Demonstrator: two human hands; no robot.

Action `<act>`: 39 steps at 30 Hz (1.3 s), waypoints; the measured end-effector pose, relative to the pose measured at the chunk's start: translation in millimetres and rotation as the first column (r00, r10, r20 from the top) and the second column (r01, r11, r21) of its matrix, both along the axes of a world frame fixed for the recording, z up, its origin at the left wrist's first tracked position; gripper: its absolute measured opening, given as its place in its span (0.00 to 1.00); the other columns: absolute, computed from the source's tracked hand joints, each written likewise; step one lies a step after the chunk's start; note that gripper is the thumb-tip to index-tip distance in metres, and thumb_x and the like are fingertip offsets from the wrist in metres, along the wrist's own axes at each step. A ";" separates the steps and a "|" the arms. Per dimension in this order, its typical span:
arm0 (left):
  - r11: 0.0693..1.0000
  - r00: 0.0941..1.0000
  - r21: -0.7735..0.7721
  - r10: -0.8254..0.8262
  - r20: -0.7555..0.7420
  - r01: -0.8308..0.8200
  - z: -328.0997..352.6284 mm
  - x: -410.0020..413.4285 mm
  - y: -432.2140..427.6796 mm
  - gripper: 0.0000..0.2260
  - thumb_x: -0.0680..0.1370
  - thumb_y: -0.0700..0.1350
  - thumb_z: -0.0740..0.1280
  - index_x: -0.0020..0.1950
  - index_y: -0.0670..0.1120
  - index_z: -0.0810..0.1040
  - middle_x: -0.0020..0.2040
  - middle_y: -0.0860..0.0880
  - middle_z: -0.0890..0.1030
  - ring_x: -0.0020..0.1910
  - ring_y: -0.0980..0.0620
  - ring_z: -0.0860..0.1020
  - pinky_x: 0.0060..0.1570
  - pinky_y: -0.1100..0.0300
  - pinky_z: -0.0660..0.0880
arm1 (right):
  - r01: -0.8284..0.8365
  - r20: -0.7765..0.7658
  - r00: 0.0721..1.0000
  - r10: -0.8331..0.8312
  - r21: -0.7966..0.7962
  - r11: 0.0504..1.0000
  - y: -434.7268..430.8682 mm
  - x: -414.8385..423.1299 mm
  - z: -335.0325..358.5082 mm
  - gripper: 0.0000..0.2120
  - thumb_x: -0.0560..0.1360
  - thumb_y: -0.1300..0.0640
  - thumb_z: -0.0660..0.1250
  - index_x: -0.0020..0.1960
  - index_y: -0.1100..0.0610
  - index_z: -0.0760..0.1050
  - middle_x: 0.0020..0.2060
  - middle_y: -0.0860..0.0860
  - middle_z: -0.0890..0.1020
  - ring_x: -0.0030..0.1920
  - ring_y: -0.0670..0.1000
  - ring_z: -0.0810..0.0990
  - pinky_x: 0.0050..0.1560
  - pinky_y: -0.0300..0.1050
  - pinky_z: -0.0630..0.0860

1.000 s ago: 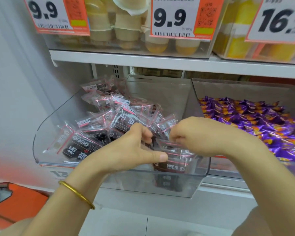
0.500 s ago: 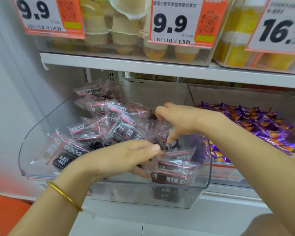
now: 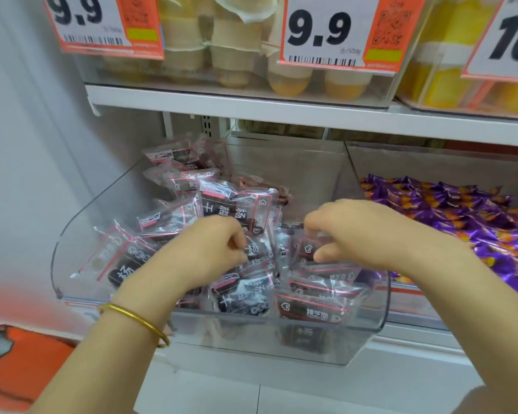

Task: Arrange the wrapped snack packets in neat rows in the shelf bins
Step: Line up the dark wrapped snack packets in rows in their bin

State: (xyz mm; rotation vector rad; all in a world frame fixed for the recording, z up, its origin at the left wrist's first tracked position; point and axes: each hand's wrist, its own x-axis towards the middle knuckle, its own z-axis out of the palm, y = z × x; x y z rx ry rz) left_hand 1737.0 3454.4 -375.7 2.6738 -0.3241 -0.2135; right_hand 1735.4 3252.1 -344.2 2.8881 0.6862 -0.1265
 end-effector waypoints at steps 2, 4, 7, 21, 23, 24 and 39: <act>0.978 0.997 0.192 -0.077 -0.024 0.080 -5.8 -1.3 -0.8 0.09 0.76 0.45 0.67 0.55 0.45 0.77 0.53 0.49 0.76 0.50 0.50 0.76 0.51 0.56 0.74 | -0.011 0.029 1.000 0.010 0.026 1.000 -1.0 -5.0 -4.0 0.12 0.77 0.48 0.64 0.57 0.51 0.68 0.52 0.50 0.77 0.51 0.55 0.75 0.42 0.45 0.67; 0.948 0.993 0.295 -0.113 -0.032 0.118 -6.0 -3.0 -1.2 0.11 0.77 0.46 0.65 0.58 0.45 0.75 0.56 0.48 0.74 0.52 0.48 0.74 0.54 0.54 0.73 | -0.012 0.069 0.998 0.010 0.035 0.999 -3.6 -8.3 -5.9 0.13 0.77 0.47 0.62 0.59 0.49 0.68 0.53 0.50 0.78 0.51 0.55 0.75 0.42 0.45 0.64; 0.913 0.985 0.372 -0.139 -0.103 0.168 -3.3 -4.9 -0.7 0.10 0.79 0.47 0.62 0.59 0.45 0.73 0.55 0.48 0.75 0.52 0.47 0.74 0.52 0.53 0.73 | -0.021 0.109 0.994 0.015 0.049 0.999 -7.6 -9.7 -7.9 0.15 0.78 0.44 0.59 0.63 0.45 0.67 0.54 0.47 0.79 0.55 0.54 0.75 0.43 0.42 0.59; 0.956 0.969 0.163 -0.237 -0.068 0.245 -15.0 -7.2 -4.2 0.11 0.75 0.53 0.68 0.40 0.50 0.70 0.38 0.54 0.68 0.36 0.54 0.69 0.36 0.57 0.68 | -0.040 0.132 0.991 0.028 0.089 0.995 -8.7 -13.5 -6.5 0.13 0.78 0.42 0.57 0.60 0.44 0.69 0.38 0.43 0.67 0.52 0.50 0.74 0.44 0.41 0.56; 0.976 0.980 0.093 -0.198 -0.004 0.197 -11.6 -6.0 -1.4 0.09 0.74 0.48 0.70 0.39 0.46 0.73 0.42 0.52 0.73 0.42 0.51 0.74 0.44 0.56 0.73 | -0.025 0.123 0.992 0.014 0.091 0.996 -9.2 -14.0 -5.7 0.13 0.78 0.43 0.58 0.61 0.44 0.69 0.38 0.43 0.66 0.52 0.51 0.74 0.43 0.41 0.56; 0.987 0.987 0.029 -0.160 0.035 0.159 -6.9 -5.8 3.0 0.06 0.74 0.45 0.70 0.40 0.45 0.76 0.42 0.52 0.76 0.43 0.51 0.76 0.46 0.58 0.74 | -0.016 0.122 0.993 0.005 0.091 0.996 -9.0 -14.2 -5.2 0.13 0.78 0.43 0.58 0.61 0.45 0.69 0.37 0.43 0.66 0.52 0.51 0.74 0.43 0.41 0.55; 0.894 0.929 -0.403 -0.037 0.367 0.195 -9.2 12.6 -45.4 0.06 0.75 0.38 0.65 0.41 0.46 0.70 0.37 0.49 0.77 0.38 0.50 0.75 0.40 0.58 0.71 | -0.053 0.071 0.997 0.042 0.167 0.985 -10.2 -16.6 -2.0 0.14 0.75 0.41 0.62 0.58 0.43 0.74 0.51 0.42 0.80 0.54 0.45 0.76 0.48 0.40 0.65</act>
